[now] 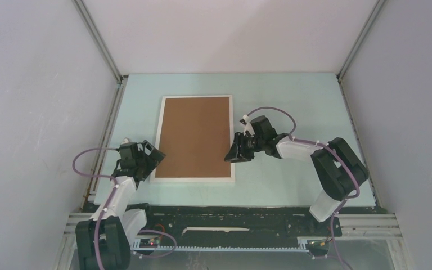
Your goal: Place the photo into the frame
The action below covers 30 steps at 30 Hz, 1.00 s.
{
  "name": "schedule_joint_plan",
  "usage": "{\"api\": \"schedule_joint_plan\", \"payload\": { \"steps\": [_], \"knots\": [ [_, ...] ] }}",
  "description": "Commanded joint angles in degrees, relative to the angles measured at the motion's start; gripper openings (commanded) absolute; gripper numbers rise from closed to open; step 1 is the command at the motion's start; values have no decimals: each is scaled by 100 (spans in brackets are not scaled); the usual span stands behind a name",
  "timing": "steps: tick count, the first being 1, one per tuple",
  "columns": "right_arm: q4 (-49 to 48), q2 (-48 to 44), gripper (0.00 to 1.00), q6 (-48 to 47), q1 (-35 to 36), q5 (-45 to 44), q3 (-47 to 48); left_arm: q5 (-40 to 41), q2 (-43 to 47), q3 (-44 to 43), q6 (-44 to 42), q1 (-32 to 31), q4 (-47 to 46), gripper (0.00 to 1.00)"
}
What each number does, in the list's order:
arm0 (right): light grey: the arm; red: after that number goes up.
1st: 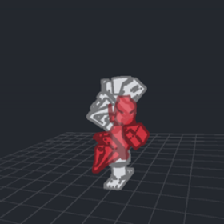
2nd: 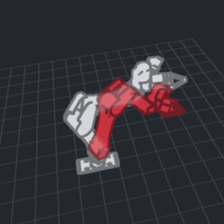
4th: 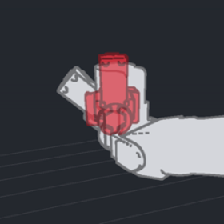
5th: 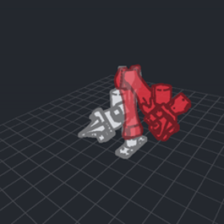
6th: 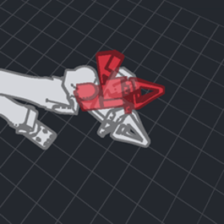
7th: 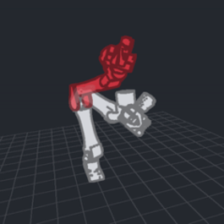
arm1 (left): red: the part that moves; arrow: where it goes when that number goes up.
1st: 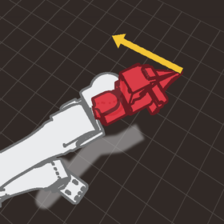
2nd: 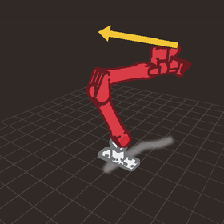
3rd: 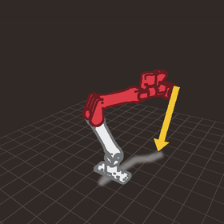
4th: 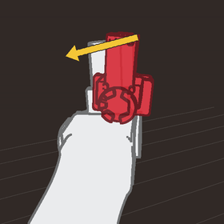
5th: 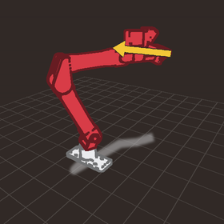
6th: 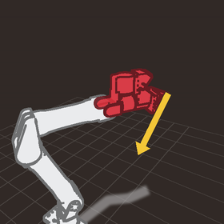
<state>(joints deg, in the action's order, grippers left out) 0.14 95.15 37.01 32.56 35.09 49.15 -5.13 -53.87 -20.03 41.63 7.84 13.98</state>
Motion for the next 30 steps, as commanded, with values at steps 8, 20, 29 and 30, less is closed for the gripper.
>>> {"api": "schedule_joint_plan", "payload": {
  "steps": [8,20,29,30],
  "knots": [
    [-328,475,50,119,22,62,155,-83,9,-108,3,-67,10,100],
    [-1877,-148,48,1297,393,831,-104,-208,-76,-14,150,-256,-167,100],
    [-2159,-253,46,1606,638,894,-107,-169,52,3,109,-308,-112,100],
    [-2119,-263,46,1570,630,867,-107,-145,68,7,82,-308,-88,100]
  ]
}}
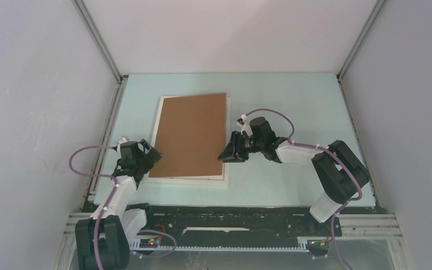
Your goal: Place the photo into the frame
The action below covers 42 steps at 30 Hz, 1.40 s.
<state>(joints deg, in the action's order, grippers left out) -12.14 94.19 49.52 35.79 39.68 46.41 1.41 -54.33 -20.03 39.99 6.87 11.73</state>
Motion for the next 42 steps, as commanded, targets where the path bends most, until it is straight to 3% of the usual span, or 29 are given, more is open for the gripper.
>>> {"api": "schedule_joint_plan", "payload": {
  "steps": [1,10,22,35,42],
  "knots": [
    [-839,-184,46,295,287,371,166,-799,129,15,220,-215,152,100],
    [-1124,-369,47,576,9,276,-49,-933,46,151,502,-623,-193,100],
    [-607,435,46,-284,118,-500,-45,-928,67,227,673,-903,-326,100],
    [1554,662,45,-1609,768,-2232,917,-923,89,291,665,-907,-373,100],
    [2361,799,45,-1710,1277,-3383,1316,-930,17,259,628,-903,-382,100]
  ]
}}
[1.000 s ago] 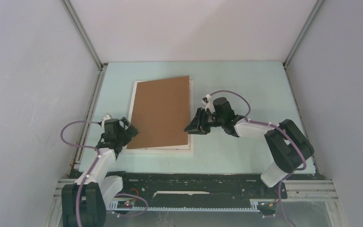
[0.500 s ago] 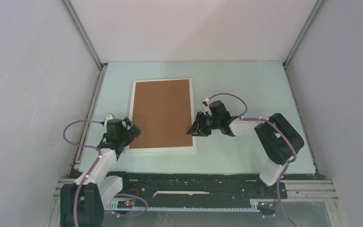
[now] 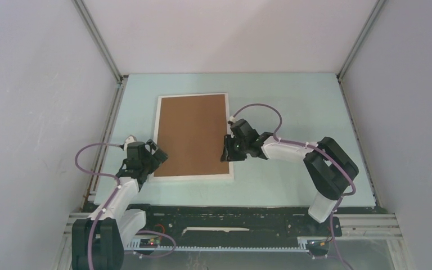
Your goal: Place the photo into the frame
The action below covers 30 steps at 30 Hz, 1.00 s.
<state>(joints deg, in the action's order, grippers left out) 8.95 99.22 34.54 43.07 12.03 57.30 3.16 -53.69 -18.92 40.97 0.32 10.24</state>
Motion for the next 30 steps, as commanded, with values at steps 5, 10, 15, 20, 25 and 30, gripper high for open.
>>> {"api": "schedule_joint_plan", "payload": {
  "steps": [5,10,15,20,25,30],
  "knots": [
    [713,583,40,-205,845,-1131,524,-1102,-47,162,526,-259,-250,100],
    [1567,947,39,-287,1119,-1978,1030,-1110,-47,152,534,-269,-249,100],
    [2005,969,52,-682,1141,-2619,1210,-1072,-19,168,511,-269,-219,100],
    [2237,643,64,-1059,1124,-2479,1485,-1044,-10,174,517,-269,-184,100],
    [1993,121,67,-1088,835,-1467,1433,-998,19,166,489,-269,-123,100],
    [1672,-271,67,-964,442,-797,1060,-966,28,163,465,-255,-99,100]
  ]
}}
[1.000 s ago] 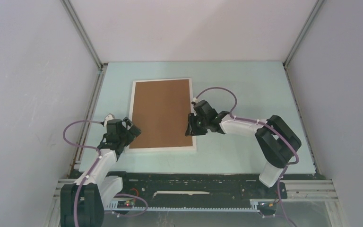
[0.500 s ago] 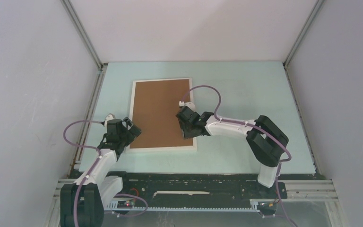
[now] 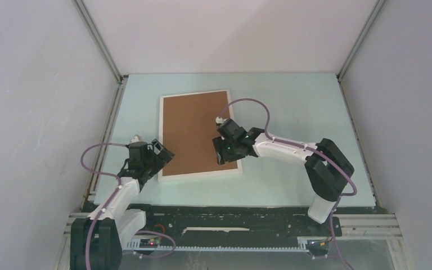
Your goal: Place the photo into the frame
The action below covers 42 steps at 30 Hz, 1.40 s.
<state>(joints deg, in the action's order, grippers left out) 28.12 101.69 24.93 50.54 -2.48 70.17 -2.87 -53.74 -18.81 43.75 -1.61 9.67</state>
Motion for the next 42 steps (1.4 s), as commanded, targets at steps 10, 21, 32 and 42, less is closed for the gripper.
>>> {"api": "schedule_joint_plan", "payload": {
  "steps": [10,21,32,42],
  "knots": [
    [-919,-302,62,-90,-673,1139,-628,-393,-20,152,187,-71,-60,100],
    [-960,-1007,72,127,-1414,2015,-791,-921,366,343,436,-89,195,100],
    [-867,-1205,88,-7,-3118,2417,-1045,-747,1198,495,1551,-1661,532,100],
    [-1158,-483,86,388,-3813,3281,-616,-290,780,-1475,-19,-2946,1731,100]
  ]
}}
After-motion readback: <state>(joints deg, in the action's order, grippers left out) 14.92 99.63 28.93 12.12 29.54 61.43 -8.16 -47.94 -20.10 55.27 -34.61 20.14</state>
